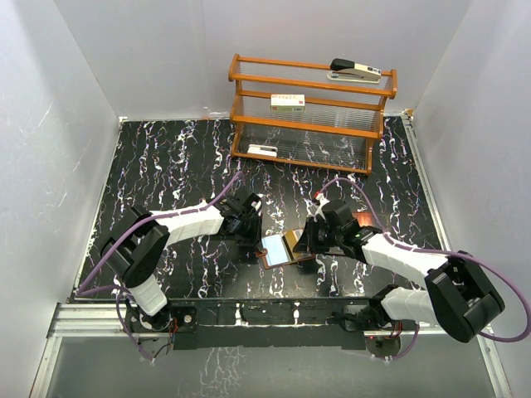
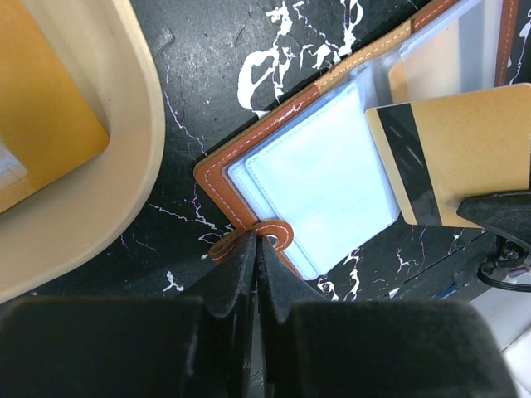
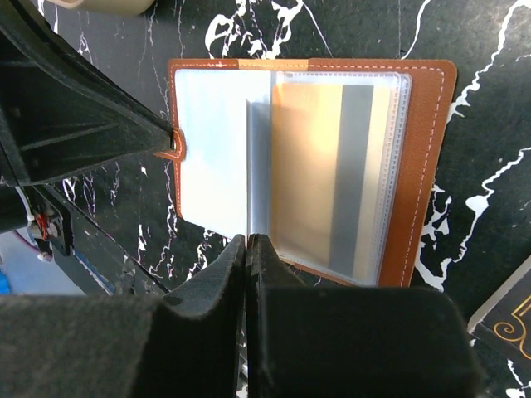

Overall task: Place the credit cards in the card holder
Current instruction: Insert the credit card into the card holder.

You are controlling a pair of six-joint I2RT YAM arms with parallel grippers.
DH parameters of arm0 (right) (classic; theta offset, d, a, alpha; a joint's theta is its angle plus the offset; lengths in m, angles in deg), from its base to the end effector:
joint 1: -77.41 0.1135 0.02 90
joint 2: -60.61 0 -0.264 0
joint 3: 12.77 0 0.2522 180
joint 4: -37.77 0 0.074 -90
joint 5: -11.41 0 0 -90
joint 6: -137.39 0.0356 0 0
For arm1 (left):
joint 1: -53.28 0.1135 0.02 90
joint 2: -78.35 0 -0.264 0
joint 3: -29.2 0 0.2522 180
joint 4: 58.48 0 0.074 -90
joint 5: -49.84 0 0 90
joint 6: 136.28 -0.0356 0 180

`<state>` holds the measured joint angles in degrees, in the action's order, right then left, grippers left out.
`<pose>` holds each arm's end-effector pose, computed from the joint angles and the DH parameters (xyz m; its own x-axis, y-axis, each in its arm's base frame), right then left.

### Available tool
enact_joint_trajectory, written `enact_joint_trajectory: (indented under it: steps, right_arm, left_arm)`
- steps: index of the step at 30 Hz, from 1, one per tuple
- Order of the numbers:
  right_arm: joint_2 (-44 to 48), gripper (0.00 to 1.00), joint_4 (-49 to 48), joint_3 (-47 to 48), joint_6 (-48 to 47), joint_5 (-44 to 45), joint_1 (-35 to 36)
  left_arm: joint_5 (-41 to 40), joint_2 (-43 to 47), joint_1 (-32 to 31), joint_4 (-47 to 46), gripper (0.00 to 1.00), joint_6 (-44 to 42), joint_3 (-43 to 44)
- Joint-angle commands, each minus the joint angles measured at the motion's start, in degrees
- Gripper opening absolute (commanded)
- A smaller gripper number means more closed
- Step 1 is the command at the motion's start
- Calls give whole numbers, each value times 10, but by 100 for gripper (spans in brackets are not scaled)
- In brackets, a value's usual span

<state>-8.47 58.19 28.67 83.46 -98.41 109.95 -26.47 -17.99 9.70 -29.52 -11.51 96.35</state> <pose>0.1798 0.1290 0.1631 -0.9173 0.0718 -0.3917 -0.1942 0.7781 0.5974 0.2308 -0.2313 0.1606 -0.9390 0.1287 -0.3188 0.2736 0.8414 -0.4661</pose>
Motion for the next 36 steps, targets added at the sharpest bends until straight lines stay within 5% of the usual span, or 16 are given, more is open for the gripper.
enact_joint_trajectory:
  steps: [1,36]
  right_arm:
    - [-7,1,-56,-14,0,-27,-4]
    - [-53,6,-132,-61,63,-15,-12]
  left_arm:
    - [-32,7,0,18,2,-2,-10]
    - [-36,0,0,4,0,-3,-21]
